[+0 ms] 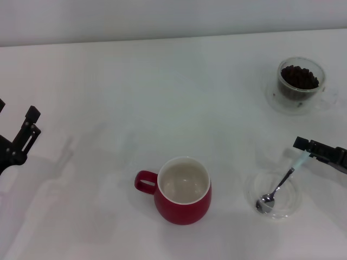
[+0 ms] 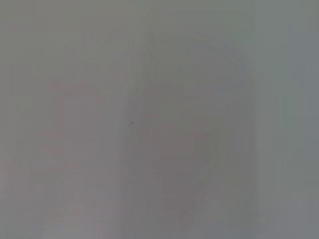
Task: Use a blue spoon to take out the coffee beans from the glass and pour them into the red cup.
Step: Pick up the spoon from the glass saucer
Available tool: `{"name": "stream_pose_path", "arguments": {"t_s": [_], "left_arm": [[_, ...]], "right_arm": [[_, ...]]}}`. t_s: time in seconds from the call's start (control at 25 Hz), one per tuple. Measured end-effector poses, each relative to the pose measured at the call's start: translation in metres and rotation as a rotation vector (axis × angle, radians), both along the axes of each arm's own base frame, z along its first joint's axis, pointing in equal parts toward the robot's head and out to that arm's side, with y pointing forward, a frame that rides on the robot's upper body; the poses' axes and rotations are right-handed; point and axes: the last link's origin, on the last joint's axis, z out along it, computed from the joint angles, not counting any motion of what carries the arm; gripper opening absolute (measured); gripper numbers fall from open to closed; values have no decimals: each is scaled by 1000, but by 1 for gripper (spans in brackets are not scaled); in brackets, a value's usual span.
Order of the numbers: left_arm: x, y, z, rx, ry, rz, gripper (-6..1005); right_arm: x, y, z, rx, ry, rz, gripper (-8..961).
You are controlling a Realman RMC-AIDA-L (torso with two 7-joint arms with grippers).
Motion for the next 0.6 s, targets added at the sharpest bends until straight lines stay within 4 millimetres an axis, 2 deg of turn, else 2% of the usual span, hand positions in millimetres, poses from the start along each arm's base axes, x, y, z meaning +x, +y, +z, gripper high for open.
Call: {"name": "stream_pose_path", "arguments": {"t_s": [0.44,0.6], "left_arm": [[0,3,-1,-6,7,4,728],[0,6,-2,-12,12,9,728]], "right_arm": [[-3,-2,-3,-4,18,10,749],[-3,-3,-3,-2,16,6,591]]}}
